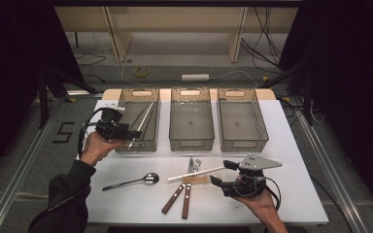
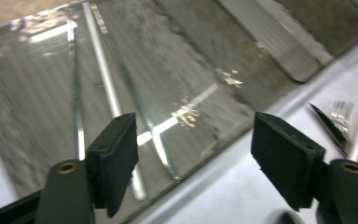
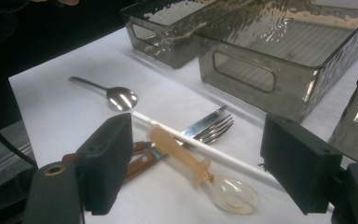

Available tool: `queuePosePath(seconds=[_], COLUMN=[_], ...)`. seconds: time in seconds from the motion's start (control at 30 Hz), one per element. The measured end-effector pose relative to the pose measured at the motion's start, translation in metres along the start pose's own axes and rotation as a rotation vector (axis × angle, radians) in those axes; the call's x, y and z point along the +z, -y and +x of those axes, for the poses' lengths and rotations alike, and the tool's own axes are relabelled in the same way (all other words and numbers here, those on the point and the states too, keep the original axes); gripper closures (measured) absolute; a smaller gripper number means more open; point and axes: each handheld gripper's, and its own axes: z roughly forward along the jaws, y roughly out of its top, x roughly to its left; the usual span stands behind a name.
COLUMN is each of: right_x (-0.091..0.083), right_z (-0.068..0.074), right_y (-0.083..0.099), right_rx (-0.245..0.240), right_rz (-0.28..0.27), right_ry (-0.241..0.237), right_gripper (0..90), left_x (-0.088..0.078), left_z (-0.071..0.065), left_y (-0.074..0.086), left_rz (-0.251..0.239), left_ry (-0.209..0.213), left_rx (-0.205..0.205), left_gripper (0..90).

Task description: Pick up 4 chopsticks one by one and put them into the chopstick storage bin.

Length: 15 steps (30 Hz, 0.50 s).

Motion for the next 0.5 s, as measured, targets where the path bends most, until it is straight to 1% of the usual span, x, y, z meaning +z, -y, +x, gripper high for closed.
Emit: queuePosePath(seconds=[0.03, 0.13, 0.2, 0.3, 0.5], right_x=[0.0, 0.0, 0.0, 0.0, 0.0], right_z=[0.0, 0.0, 0.0, 0.0, 0.0], right_y=[0.0, 0.0, 0.0, 0.0, 0.0], right_rx=[0.001, -0.001, 0.0, 0.002, -0.003], right_rz=[0.001, -0.001, 0.001, -0.001, 0.0], right_ry=[0.0, -0.001, -0.001, -0.001, -0.002], right_gripper=[26.3, 26.3, 26.3, 26.3, 26.3], left_x=[0.0, 0.0, 0.0, 0.002, 0.008], left_z=[-0.004, -0.015, -0.021, -0.026, -0.035], left_y=[0.0, -0.001, -0.002, -0.002, 0.0], left_rz=[0.002, 0.017, 0.017, 0.023, 0.054], left_ry=[0.006, 0.029, 0.038, 0.063, 0.079], left_rx=[0.006, 0.042, 0.06, 0.068, 0.106], left_gripper=[27.8, 23.6, 22.5, 21.4, 20.5])
